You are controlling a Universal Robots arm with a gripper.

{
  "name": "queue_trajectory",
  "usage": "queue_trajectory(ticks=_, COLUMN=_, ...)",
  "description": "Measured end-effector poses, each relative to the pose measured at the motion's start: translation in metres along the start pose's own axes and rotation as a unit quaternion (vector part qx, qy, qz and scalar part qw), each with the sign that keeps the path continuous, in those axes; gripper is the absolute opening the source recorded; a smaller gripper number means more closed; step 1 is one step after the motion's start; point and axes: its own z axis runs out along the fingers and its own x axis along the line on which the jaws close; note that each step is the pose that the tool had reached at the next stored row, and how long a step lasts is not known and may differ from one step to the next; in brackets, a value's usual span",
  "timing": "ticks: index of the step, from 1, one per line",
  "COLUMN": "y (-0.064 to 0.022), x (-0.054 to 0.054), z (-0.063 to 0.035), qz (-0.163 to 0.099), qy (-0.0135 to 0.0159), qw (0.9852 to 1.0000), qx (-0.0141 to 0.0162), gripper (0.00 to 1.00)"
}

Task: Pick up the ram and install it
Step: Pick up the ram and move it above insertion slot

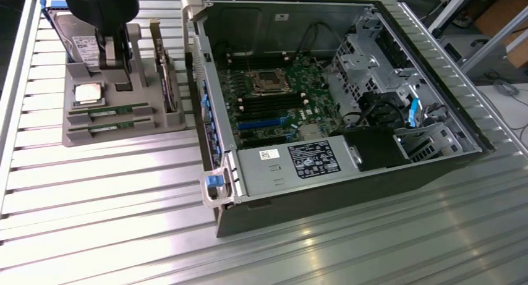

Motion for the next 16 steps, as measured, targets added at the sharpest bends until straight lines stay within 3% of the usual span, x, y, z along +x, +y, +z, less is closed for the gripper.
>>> queue_trajectory(ticks=16, y=-0.0001, x=0.0, z=0.0053, qz=0.0, qy=0.0023, qw=1.0, qx=0.0, gripper=0.42)
